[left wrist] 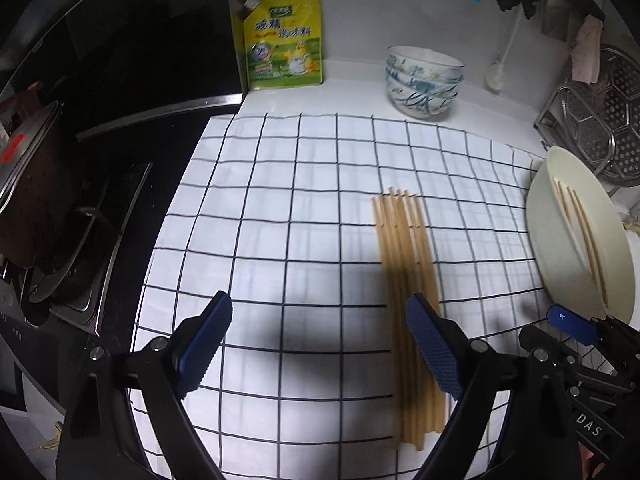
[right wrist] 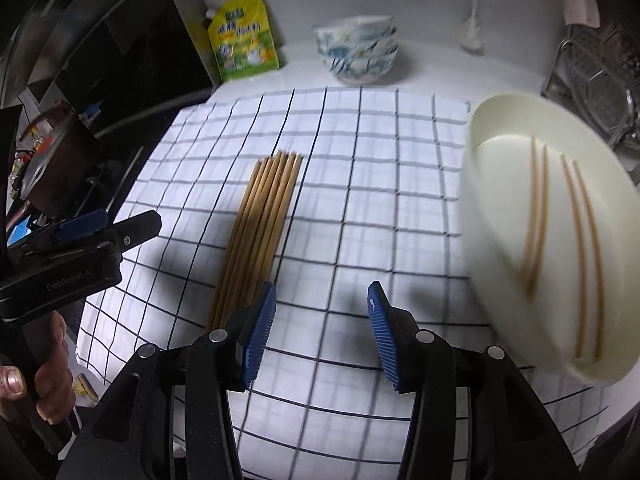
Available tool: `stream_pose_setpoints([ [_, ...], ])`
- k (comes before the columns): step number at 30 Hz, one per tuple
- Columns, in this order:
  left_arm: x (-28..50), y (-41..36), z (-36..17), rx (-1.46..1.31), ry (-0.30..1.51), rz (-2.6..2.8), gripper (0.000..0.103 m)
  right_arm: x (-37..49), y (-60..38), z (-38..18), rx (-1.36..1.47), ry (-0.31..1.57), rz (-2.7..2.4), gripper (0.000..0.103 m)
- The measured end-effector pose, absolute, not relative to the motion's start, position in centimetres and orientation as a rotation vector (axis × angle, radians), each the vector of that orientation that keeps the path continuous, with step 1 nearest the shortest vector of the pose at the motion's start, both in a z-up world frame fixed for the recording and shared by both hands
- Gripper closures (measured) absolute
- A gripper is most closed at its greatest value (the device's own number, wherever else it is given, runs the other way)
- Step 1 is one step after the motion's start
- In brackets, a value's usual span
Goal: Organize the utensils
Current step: 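Move both open tools back to the remaining chopsticks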
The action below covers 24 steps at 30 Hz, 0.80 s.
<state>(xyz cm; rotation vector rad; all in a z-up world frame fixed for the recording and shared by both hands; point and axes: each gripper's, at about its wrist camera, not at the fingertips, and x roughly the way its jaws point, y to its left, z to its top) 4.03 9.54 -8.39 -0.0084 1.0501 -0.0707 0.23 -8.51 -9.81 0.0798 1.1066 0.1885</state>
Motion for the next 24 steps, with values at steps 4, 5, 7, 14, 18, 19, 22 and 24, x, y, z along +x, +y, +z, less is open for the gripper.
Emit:
stream_pose_setpoints([
  [4, 3.9, 10.3, -10.0, -0.013, 1.078, -0.071, 0.016, 0.7, -7.0, -11.6, 0.076, 1.129, 0.184, 0.057],
  [5, 3.9, 10.4, -10.4, -0.006, 1.085, -0.072, 0.016, 0.8, -6.8, -12.0, 0.077, 1.135, 0.181, 0.057],
  [7, 3.8, 10.6, -10.9, 0.003, 1.093, -0.072, 0.016, 1.1, -6.2, -13.0, 0.081, 1.148, 0.179, 0.057],
  [14, 3.6, 11.4, -11.9, 0.006, 1.101, -0.083, 0.016, 1.3, -4.9, -14.4, 0.070, 1.162, 0.159, 0.057],
  [18, 3.6, 11.4, -12.0, 0.009, 1.098, -0.097, 0.016, 1.4, -4.5, -14.7, 0.049, 1.168, 0.141, 0.057],
  [19, 3.7, 11.4, -12.1, 0.008, 1.098, -0.099, 0.016, 1.4, -4.4, -14.7, 0.042, 1.172, 0.137, 0.057],
  [22, 3.7, 11.4, -12.3, 0.001, 1.103, -0.106, 0.016, 1.4, -4.3, -14.8, 0.034, 1.174, 0.136, 0.057],
  [24, 3.8, 11.3, -12.4, 0.001, 1.107, -0.112, 0.016, 1.4, -4.2, -14.9, 0.026, 1.179, 0.140, 0.057],
])
